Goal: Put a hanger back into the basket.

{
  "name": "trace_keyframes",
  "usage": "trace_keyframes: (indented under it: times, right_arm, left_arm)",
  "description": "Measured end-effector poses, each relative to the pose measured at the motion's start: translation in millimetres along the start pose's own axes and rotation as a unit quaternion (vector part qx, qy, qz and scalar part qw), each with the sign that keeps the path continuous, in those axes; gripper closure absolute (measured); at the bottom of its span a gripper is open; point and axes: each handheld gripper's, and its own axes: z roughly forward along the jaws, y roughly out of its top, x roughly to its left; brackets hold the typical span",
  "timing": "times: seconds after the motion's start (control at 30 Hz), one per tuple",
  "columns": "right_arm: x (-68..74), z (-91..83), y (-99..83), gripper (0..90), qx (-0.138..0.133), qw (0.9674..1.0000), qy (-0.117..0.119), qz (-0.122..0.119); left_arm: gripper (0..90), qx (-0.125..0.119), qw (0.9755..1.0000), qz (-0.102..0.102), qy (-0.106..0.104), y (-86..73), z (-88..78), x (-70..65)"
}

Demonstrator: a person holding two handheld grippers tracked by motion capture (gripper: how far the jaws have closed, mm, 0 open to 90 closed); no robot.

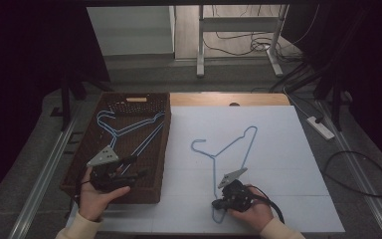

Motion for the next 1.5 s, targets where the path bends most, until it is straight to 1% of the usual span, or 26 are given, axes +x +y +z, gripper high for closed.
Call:
trace_keyframes:
  times: [0.17,0.4,0.67,0.77,0.83,0.9,0.93,0.97,1.0,1.03,1.07,1.13,1.17,1.2,1.23,1.3,1.33,1.37,1.43,1.5]
  right_arm:
    - [-1.5,7.3,7.0,90.0,-0.012,0.9999,0.009,0.002]
    - [0.3,16.3,16.9,90.0,-0.022,0.9997,0.007,-0.008]
    - [1.4,25.5,26.9,90.0,-0.031,0.9995,0.005,-0.007]
    - [1.1,26.2,28.0,90.0,-0.034,0.9994,0.006,-0.006]
    - [-2.4,22.7,27.9,90.0,-0.038,0.9992,-0.006,-0.006]
    - [-11.8,13.6,28.1,90.0,-0.048,0.9986,-0.021,0.007]
    - [-20.9,5.9,28.2,90.0,-0.058,0.9975,-0.037,0.017]
    - [-27.2,1.1,28.2,90.0,-0.063,0.9966,-0.047,0.024]
    - [-36.4,-5.0,27.8,90.0,-0.069,0.9950,-0.063,0.035]
    - [-57.4,-14.8,26.4,90.0,-0.072,0.9911,-0.098,0.053]
    - [-57.4,-14.8,26.4,90.0,-0.072,0.9911,-0.098,0.053]
    - [-78.7,-22.3,23.8,90.0,-0.071,0.9862,-0.127,0.079]
    - [-91.1,-25.5,21.4,90.0,-0.075,0.9831,-0.132,0.102]
    - [-104.3,-28.0,18.9,90.0,-0.067,0.9799,-0.144,0.120]
    - [-104.3,-28.0,18.9,90.0,-0.067,0.9799,-0.144,0.120]
    - [-114.2,-29.7,16.6,90.0,-0.063,0.9769,-0.153,0.135]
    - [-117.2,-30.2,15.7,90.0,-0.060,0.9759,-0.157,0.139]
    - [-119.4,-29.8,15.1,90.0,-0.053,0.9751,-0.165,0.139]
    - [-120.7,-29.7,14.7,90.0,-0.053,0.9748,-0.165,0.140]
    - [-120.3,-29.7,15.2,90.0,-0.051,0.9743,-0.173,0.135]
  left_arm:
    - [34.2,0.001,1.0000,0.000,0.000,-0.2,0.4,0.3]
    - [34.2,0.002,1.0000,0.001,0.000,0.1,0.5,-0.4]
    - [34.2,0.001,1.0000,0.001,-0.001,-0.2,0.7,-0.2]
    - [34.2,0.001,1.0000,0.000,-0.001,-0.3,0.2,0.3]
    - [34.2,0.000,1.0000,-0.001,-0.001,-0.7,0.2,0.7]
    - [34.2,0.001,1.0000,-0.001,-0.001,-1.0,0.3,0.9]
    - [34.2,0.000,1.0000,-0.001,-0.001,-1.0,0.3,1.0]
    - [34.2,0.001,1.0000,-0.001,-0.001,-1.0,0.4,1.1]
    - [34.2,0.001,1.0000,-0.001,-0.001,-0.9,0.4,1.0]
    - [34.3,0.001,1.0000,-0.001,-0.001,-0.7,0.4,0.9]
    - [34.2,0.001,1.0000,-0.001,-0.001,-0.7,0.4,0.9]
    - [34.3,0.001,1.0000,0.000,-0.001,-0.5,0.2,0.8]
    - [34.2,0.001,1.0000,0.000,-0.001,-0.5,0.1,0.8]
    - [34.2,0.000,1.0000,-0.001,-0.001,-0.6,0.1,1.0]
    - [34.2,0.000,1.0000,-0.001,-0.001,-0.6,0.1,1.0]
    - [34.2,0.001,1.0000,-0.002,0.000,-0.9,0.0,1.6]
    - [34.2,0.001,1.0000,-0.002,0.000,-1.2,0.2,2.2]
    - [34.2,0.002,1.0000,-0.002,0.000,-1.3,0.3,2.2]
    - [34.2,0.002,1.0000,-0.002,0.000,-1.3,0.5,2.0]
    - [34.3,0.002,1.0000,0.000,-0.001,-0.9,0.6,1.0]
